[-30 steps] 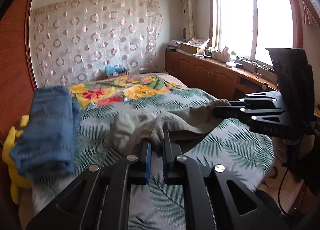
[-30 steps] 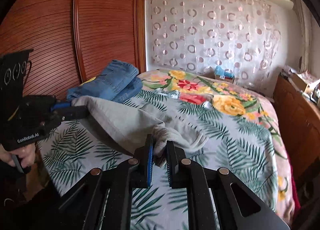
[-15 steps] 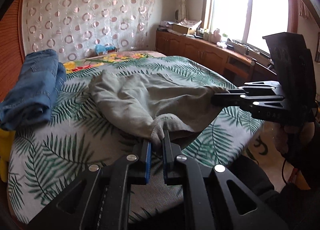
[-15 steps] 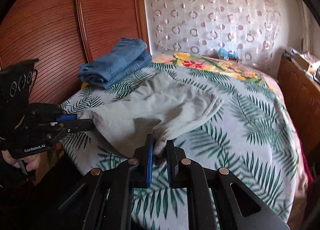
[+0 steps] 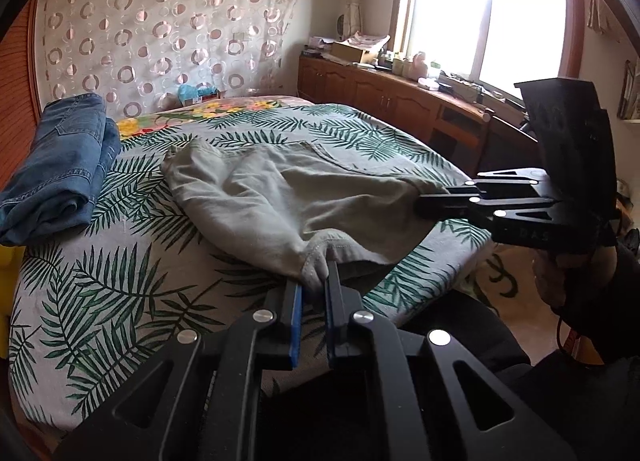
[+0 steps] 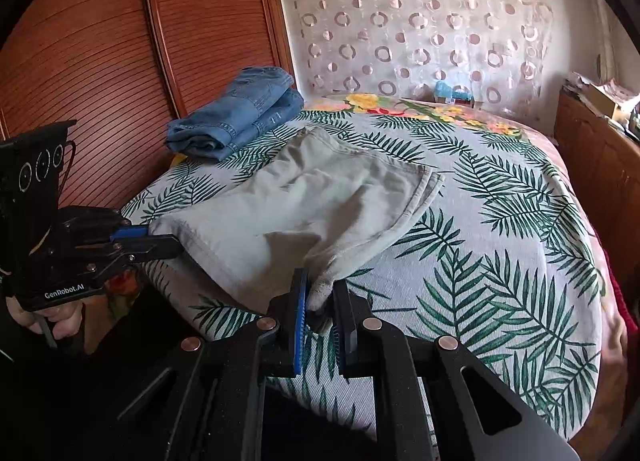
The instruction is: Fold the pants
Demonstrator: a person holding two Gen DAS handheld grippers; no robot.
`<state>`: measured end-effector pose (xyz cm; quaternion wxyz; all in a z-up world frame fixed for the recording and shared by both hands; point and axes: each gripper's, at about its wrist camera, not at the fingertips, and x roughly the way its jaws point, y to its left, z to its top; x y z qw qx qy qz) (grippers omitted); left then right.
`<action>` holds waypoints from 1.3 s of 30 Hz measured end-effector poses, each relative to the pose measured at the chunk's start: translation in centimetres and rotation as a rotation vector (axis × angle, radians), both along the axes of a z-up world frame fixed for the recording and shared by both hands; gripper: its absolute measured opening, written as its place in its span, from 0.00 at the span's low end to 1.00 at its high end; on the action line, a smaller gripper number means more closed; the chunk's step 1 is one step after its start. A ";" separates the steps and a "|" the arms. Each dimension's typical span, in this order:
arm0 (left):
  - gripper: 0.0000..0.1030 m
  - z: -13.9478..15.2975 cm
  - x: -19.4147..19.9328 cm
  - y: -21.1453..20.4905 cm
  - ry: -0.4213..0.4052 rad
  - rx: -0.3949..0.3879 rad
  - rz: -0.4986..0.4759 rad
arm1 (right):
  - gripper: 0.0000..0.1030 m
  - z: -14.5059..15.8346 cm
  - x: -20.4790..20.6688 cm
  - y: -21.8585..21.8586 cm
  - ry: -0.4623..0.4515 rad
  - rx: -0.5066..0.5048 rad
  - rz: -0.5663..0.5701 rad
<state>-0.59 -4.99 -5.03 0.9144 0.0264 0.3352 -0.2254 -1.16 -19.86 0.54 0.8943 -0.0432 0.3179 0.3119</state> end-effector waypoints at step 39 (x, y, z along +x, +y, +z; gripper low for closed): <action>0.09 3.2 -1.9 0.4 -0.053 -0.065 -0.027 | 0.11 1.1 -2.4 -2.6 -0.021 0.078 0.009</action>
